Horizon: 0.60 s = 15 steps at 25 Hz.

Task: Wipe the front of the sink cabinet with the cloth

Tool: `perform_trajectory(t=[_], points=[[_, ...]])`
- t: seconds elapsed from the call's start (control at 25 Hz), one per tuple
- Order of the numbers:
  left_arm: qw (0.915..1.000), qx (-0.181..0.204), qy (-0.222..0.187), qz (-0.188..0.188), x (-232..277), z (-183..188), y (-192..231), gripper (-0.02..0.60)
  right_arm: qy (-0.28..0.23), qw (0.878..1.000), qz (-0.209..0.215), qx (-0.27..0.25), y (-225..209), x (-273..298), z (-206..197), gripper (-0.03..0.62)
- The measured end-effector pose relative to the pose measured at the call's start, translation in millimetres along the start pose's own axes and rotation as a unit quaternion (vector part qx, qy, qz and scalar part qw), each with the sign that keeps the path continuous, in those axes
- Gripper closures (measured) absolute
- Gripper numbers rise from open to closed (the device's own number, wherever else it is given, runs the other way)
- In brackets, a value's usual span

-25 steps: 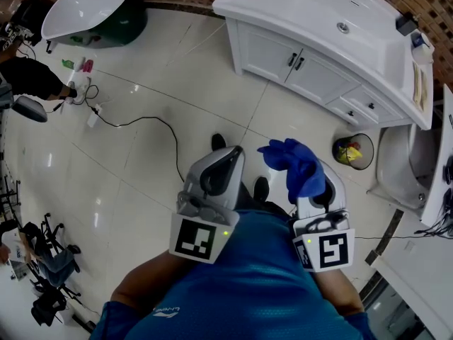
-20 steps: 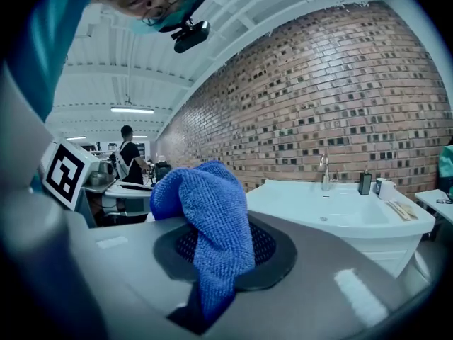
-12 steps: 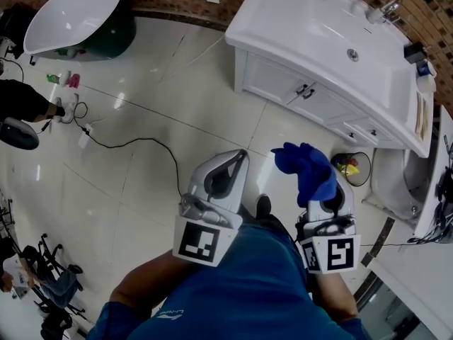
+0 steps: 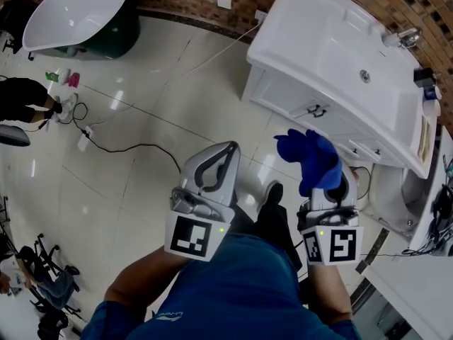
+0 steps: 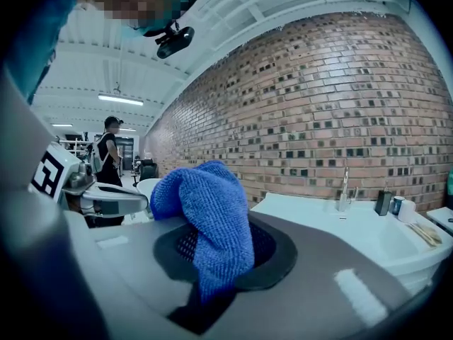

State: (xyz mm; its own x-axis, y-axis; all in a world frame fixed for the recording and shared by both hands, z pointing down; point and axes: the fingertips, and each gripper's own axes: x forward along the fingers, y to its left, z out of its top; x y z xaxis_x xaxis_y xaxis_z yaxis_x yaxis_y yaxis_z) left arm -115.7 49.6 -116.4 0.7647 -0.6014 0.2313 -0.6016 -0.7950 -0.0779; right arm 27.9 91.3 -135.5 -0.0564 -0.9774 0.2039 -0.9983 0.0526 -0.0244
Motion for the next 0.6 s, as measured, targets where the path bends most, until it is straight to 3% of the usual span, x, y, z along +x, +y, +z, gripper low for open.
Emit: perform_trajectory(t=[0.28,0.6], points=[[0.9983,0.000,0.019,0.055,5.8,-3.0,7.8,0.577,0.006,0.999,0.049,-0.001,-8.4,36.0,-6.9,0.526],[0.9870,-0.043,0.030,0.152,6.8,-15.7,1.4,0.577,0.029,0.992,0.120,-0.020,-22.4,71.4,-25.1,0.526]])
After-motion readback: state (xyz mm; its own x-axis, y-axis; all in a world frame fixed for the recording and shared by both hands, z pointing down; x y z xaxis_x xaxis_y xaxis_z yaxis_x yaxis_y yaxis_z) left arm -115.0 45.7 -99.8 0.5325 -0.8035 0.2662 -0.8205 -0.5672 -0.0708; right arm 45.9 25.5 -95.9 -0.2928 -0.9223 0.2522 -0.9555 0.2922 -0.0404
